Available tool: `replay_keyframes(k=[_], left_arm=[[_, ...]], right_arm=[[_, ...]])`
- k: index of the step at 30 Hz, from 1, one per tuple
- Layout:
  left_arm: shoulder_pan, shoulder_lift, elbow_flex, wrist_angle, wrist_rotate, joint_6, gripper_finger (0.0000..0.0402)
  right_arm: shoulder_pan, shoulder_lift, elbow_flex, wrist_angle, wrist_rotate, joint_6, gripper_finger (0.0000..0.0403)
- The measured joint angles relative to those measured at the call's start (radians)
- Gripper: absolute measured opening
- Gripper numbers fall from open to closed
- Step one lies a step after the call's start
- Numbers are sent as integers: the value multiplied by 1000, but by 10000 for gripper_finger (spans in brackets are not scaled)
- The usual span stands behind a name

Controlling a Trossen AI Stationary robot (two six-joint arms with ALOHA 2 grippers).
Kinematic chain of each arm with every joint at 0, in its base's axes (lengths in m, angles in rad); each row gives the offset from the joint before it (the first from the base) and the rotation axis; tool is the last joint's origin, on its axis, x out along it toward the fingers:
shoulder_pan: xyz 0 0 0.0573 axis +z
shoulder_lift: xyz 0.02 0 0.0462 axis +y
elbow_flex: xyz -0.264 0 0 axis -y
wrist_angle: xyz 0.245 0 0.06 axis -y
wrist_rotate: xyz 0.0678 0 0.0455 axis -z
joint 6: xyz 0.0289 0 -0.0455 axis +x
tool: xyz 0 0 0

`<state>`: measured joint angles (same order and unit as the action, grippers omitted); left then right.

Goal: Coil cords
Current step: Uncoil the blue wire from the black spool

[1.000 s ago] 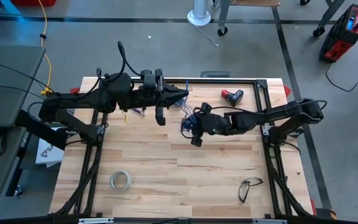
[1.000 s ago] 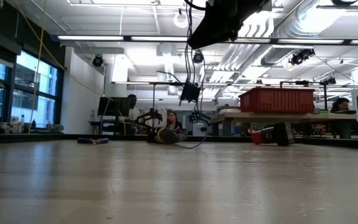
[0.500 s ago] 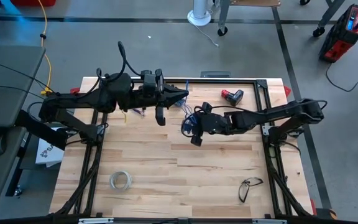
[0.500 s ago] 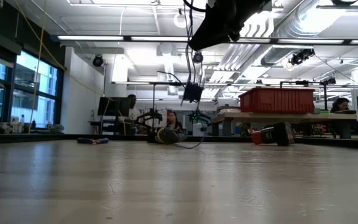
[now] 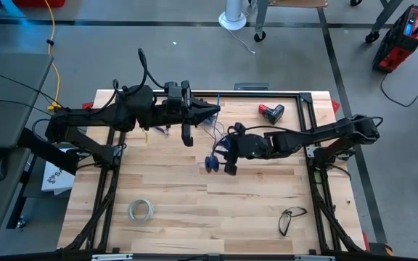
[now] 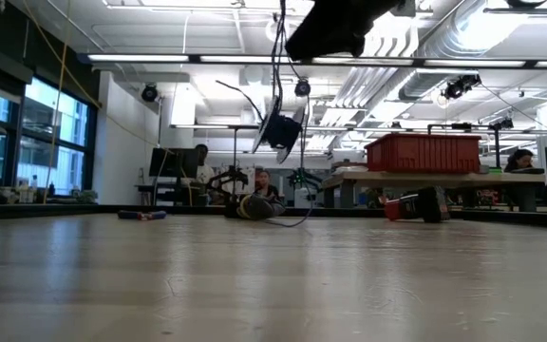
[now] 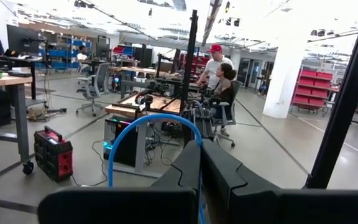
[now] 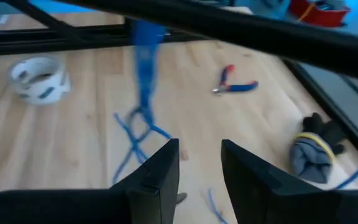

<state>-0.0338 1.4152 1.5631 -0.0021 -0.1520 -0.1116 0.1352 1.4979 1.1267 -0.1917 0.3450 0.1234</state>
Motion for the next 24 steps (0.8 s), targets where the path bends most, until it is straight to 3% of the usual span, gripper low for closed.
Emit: replay_keyframes(k=[16, 24], left_arm=[[0, 0, 0, 0, 38, -19, 0], [0, 0, 0, 10, 38, -18, 0]], right_arm=[[-52, 0, 0, 84, -100, -113, 111], [-50, 0, 0, 85, -119, -122, 31]])
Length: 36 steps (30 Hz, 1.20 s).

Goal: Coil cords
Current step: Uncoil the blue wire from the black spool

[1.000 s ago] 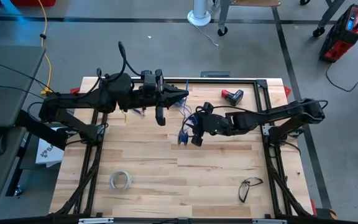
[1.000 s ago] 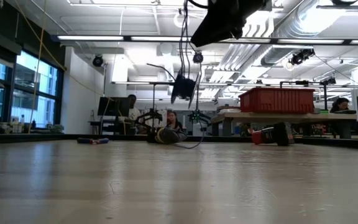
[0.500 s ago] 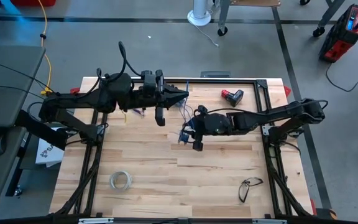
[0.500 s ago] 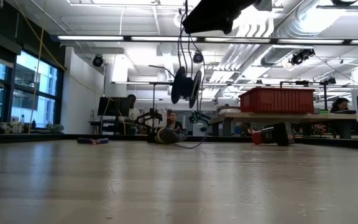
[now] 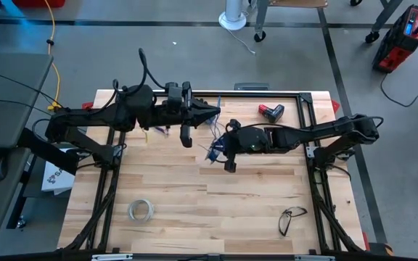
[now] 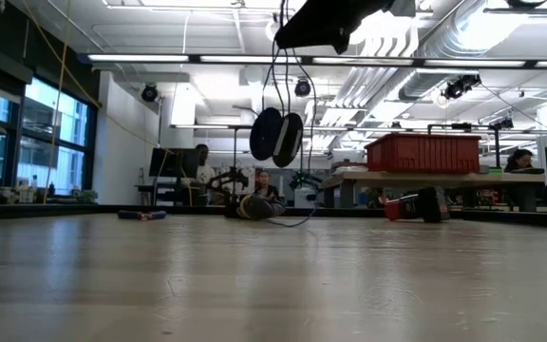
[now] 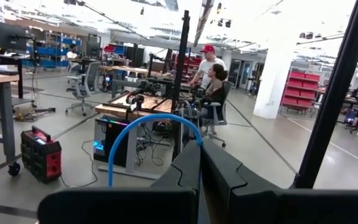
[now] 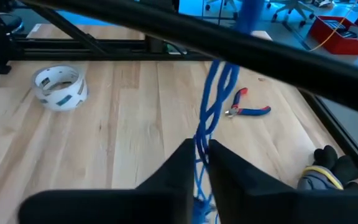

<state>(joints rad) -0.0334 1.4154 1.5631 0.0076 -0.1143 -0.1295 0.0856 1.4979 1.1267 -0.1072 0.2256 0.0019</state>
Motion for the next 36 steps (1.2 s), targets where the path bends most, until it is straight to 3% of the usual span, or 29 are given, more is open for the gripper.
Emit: replay_keyframes(k=[8, 15, 20, 27, 32, 36], left_arm=[[0, -15, 0, -15, -1, 47, 0], [-9, -114, -15, -443, -112, 16, 19], [-49, -227, -198, -439, -162, -78, 41], [-143, -346, -637, -258, -262, -417, 63], [-178, -328, -796, -241, -158, -652, 83], [-182, -328, -806, -232, -47, -687, 114]], right_arm=[[-3, -12, 0, -26, 28, 135, 2], [24, -81, 122, -252, 44, 173, 1], [35, -82, 227, -380, 52, 147, 0], [27, -83, 281, -478, 94, 142, 0], [7, -82, 281, -527, 98, 200, 0], [-1, -86, 281, -529, 105, 228, 0]])
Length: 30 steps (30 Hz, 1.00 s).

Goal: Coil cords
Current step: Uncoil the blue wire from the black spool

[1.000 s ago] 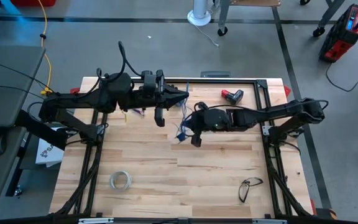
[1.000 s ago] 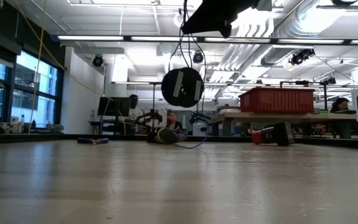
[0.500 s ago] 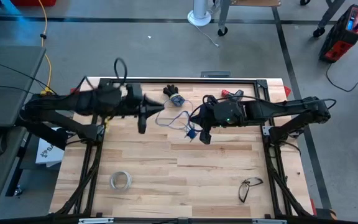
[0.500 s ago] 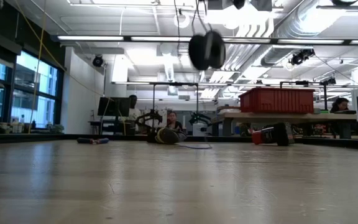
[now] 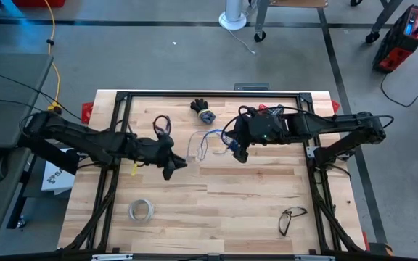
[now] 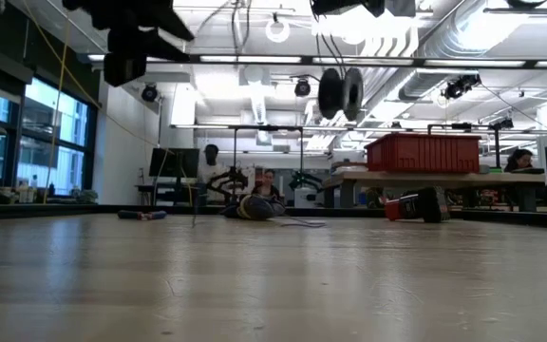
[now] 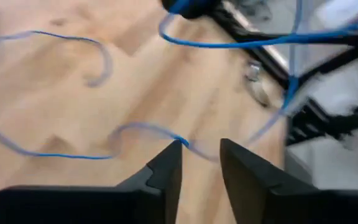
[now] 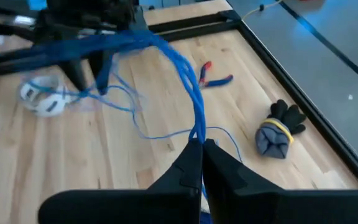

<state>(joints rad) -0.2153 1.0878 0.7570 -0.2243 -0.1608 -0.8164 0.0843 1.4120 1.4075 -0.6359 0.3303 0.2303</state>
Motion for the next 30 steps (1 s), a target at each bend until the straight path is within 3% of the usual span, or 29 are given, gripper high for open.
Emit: replay_keyframes(k=[6, 9, 14, 23, 30], left_arm=[[-1, -32, 46, -26, 131, 8, 164], [-2, -54, 89, -116, 150, 57, 182], [24, -65, 159, -250, -15, 195, 199], [44, 58, 154, -140, -194, 407, 205], [25, 159, 161, 81, -278, 545, 205]], right_arm=[[-26, -6, 0, 3, 41, 86, 0], [-40, -6, 0, -7, 61, 103, 0], [-53, -6, 0, 25, 9, 111, 0], [-58, -6, 0, 209, -53, 181, 0], [-58, -6, 0, 273, -104, 223, 0]])
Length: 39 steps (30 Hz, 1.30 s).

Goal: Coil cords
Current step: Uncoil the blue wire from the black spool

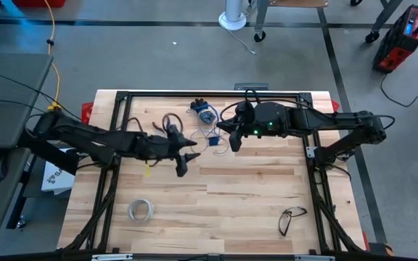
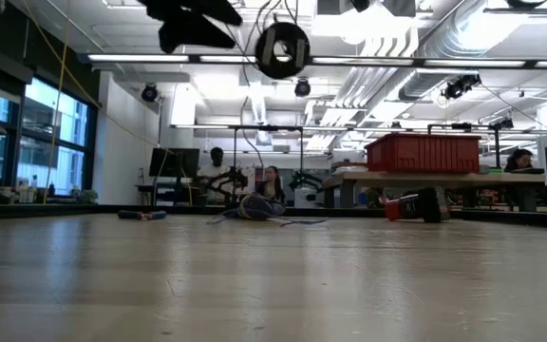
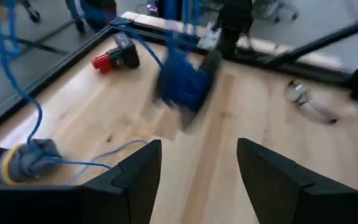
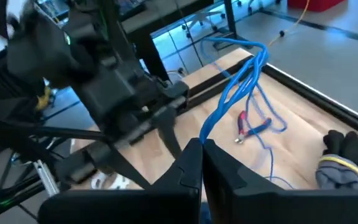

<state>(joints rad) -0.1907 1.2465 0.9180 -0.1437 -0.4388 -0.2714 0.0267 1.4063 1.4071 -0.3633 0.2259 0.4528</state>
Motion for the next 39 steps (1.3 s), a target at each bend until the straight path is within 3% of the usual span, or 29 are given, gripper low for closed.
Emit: replay_keyframes(k=[10, 16, 21, 26, 32, 39], left_arm=[[8, 58, 1, 66, -116, 95, 205], [14, 63, 1, 132, -80, 295, 205], [42, 71, 1, 194, -10, 351, 204], [66, 72, 1, 226, -8, 354, 200], [75, 72, 1, 224, 72, 354, 138], [75, 72, 1, 225, 95, 351, 57]], right_arm=[[2, -6, 0, 59, -90, 22, 0], [2, -7, 0, 81, -131, 21, 0], [2, -7, 0, 99, -152, 21, 0], [2, -7, 0, 101, -169, 19, 0], [2, -7, 0, 101, -175, 14, 0], [2, -7, 0, 103, -211, 8, 0]])
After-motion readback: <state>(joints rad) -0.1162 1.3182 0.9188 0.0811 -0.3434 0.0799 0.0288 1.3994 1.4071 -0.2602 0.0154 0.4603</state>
